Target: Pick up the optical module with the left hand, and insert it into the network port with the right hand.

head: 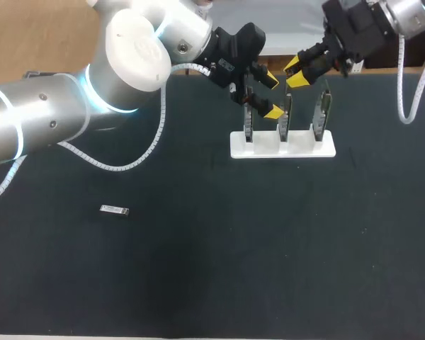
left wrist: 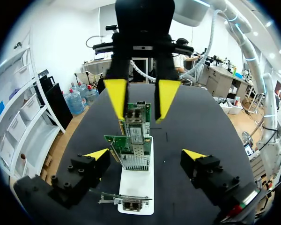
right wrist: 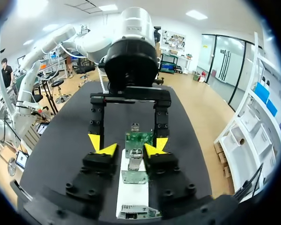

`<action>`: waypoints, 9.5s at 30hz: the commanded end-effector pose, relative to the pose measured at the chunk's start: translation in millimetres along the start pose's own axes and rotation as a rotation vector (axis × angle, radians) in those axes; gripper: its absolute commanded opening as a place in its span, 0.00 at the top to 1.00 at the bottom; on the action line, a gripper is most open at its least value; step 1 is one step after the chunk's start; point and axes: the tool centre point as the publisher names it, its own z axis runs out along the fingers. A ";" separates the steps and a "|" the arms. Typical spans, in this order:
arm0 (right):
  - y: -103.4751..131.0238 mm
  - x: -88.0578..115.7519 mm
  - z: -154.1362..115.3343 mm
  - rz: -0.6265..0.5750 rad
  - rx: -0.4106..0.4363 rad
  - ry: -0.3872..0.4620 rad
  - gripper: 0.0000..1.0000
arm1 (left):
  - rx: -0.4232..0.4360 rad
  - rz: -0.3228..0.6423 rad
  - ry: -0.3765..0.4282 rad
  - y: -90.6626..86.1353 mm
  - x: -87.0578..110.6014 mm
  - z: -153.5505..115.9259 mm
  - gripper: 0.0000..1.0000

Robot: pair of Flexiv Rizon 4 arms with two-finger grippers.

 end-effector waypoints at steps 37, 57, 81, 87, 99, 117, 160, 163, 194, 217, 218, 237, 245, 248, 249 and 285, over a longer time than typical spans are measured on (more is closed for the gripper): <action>-2.2 -20.7 -14.3 -0.003 0.001 -0.123 1.00 | 0.003 -0.001 0.005 1.9 -1.0 0.7 0.00; -8.0 -5.5 -7.5 0.039 -0.021 -0.100 1.00 | 0.003 -0.001 0.005 1.9 -1.0 0.7 0.00; -6.6 7.3 -1.3 0.073 -0.052 -0.089 1.00 | 0.003 -0.001 0.005 1.9 -1.0 0.7 0.00; -7.4 -1.5 -4.9 0.047 -0.047 -0.097 1.00 | 0.003 -0.001 0.005 1.9 -1.0 0.7 0.00; -10.8 5.5 3.8 0.062 -0.066 -0.091 1.00 | 0.003 -0.001 0.005 1.9 -1.0 0.7 0.00; -8.7 17.7 10.0 0.098 -0.093 -0.075 1.00 | 0.003 -0.001 0.005 1.9 -1.0 0.7 0.00; 3.6 1.6 -43.5 -0.008 -0.062 -0.161 1.00 | 0.003 -0.001 0.005 1.9 -1.0 0.7 0.00; 10.1 8.9 -55.9 -0.031 -0.078 -0.190 1.00 | 0.003 -0.001 0.005 1.9 -1.0 0.7 0.00; 18.1 77.2 -80.1 0.035 -0.047 -0.166 1.00 | 0.003 -0.001 0.005 1.9 -1.0 0.7 0.00; 1.0 87.7 -77.5 0.027 -0.055 -0.174 1.00 | 0.003 -0.001 0.005 1.9 -1.0 0.7 0.00; 0.8 87.8 -77.3 0.028 -0.055 -0.175 1.00 | 0.003 -0.001 0.005 1.9 -1.0 0.7 0.00; -0.6 86.1 -73.8 0.050 -0.043 -0.163 0.00 | 0.003 -0.001 0.005 1.9 -1.0 0.7 0.00; -0.6 86.1 -73.8 0.050 -0.043 -0.163 0.00 | 0.003 -0.001 0.005 1.9 -1.0 0.7 0.00; -0.6 86.1 -73.8 0.050 -0.043 -0.163 0.00 | 0.003 -0.001 0.005 1.9 -1.0 0.7 0.00; -0.6 86.1 -73.8 0.050 -0.043 -0.163 0.00 | 0.005 0.000 0.002 1.7 -1.0 -0.1 0.00; -0.6 86.1 -73.8 0.050 -0.043 -0.163 0.00 | -0.361 0.254 0.371 -32.6 96.0 -197.5 0.00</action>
